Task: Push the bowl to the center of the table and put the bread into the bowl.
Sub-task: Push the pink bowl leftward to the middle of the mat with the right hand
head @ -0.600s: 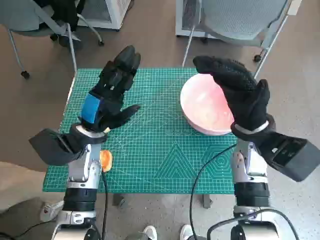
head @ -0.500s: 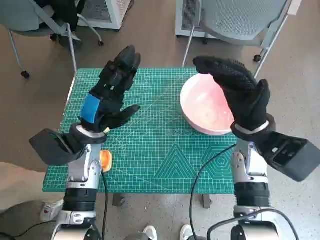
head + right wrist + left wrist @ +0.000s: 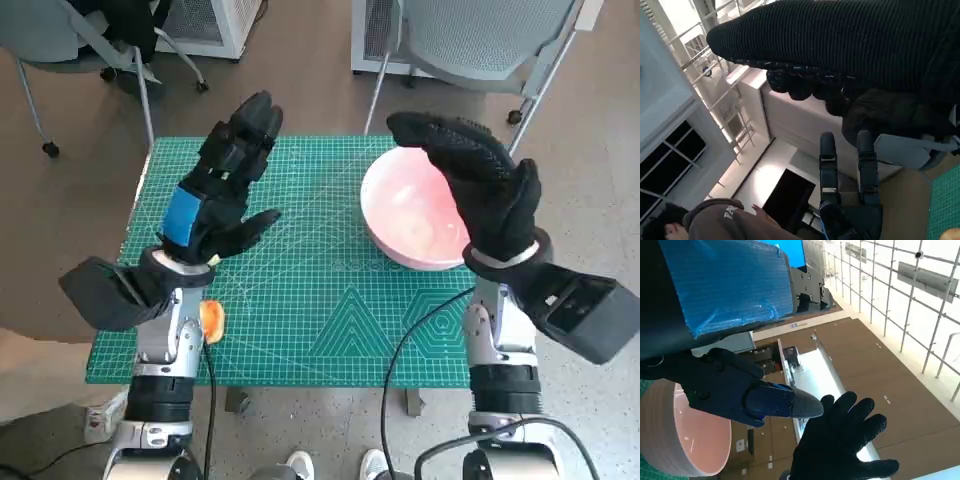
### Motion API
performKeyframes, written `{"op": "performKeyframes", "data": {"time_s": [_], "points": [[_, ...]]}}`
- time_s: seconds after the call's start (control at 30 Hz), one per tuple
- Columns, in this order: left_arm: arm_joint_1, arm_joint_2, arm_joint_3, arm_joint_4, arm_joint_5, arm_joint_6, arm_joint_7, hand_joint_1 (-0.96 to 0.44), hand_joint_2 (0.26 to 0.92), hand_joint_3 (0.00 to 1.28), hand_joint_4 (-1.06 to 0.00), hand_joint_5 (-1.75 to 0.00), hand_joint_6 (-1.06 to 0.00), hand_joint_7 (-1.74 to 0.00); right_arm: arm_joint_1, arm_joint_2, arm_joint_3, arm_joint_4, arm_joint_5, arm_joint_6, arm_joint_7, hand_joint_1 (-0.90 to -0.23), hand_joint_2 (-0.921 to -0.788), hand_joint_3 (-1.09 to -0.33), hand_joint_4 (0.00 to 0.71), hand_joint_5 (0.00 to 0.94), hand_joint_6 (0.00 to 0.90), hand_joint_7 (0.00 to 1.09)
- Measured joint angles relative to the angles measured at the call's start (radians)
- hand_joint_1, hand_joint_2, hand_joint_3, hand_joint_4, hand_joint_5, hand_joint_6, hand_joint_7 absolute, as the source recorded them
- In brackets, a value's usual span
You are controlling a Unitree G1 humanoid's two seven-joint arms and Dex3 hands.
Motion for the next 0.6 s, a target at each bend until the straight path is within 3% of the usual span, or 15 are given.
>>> {"op": "performKeyframes", "data": {"time_s": [0.6], "points": [[0.000,0.000,0.000,0.009,0.001,-0.006,0.000,-0.63,0.921,0.20,-0.11,0.00,-0.12,-0.24,-0.002,-0.021,-0.025,0.018,0.009,-0.005,0.000,-0.670,-0.921,-0.840,0.075,0.000,0.003,0.34]]}}
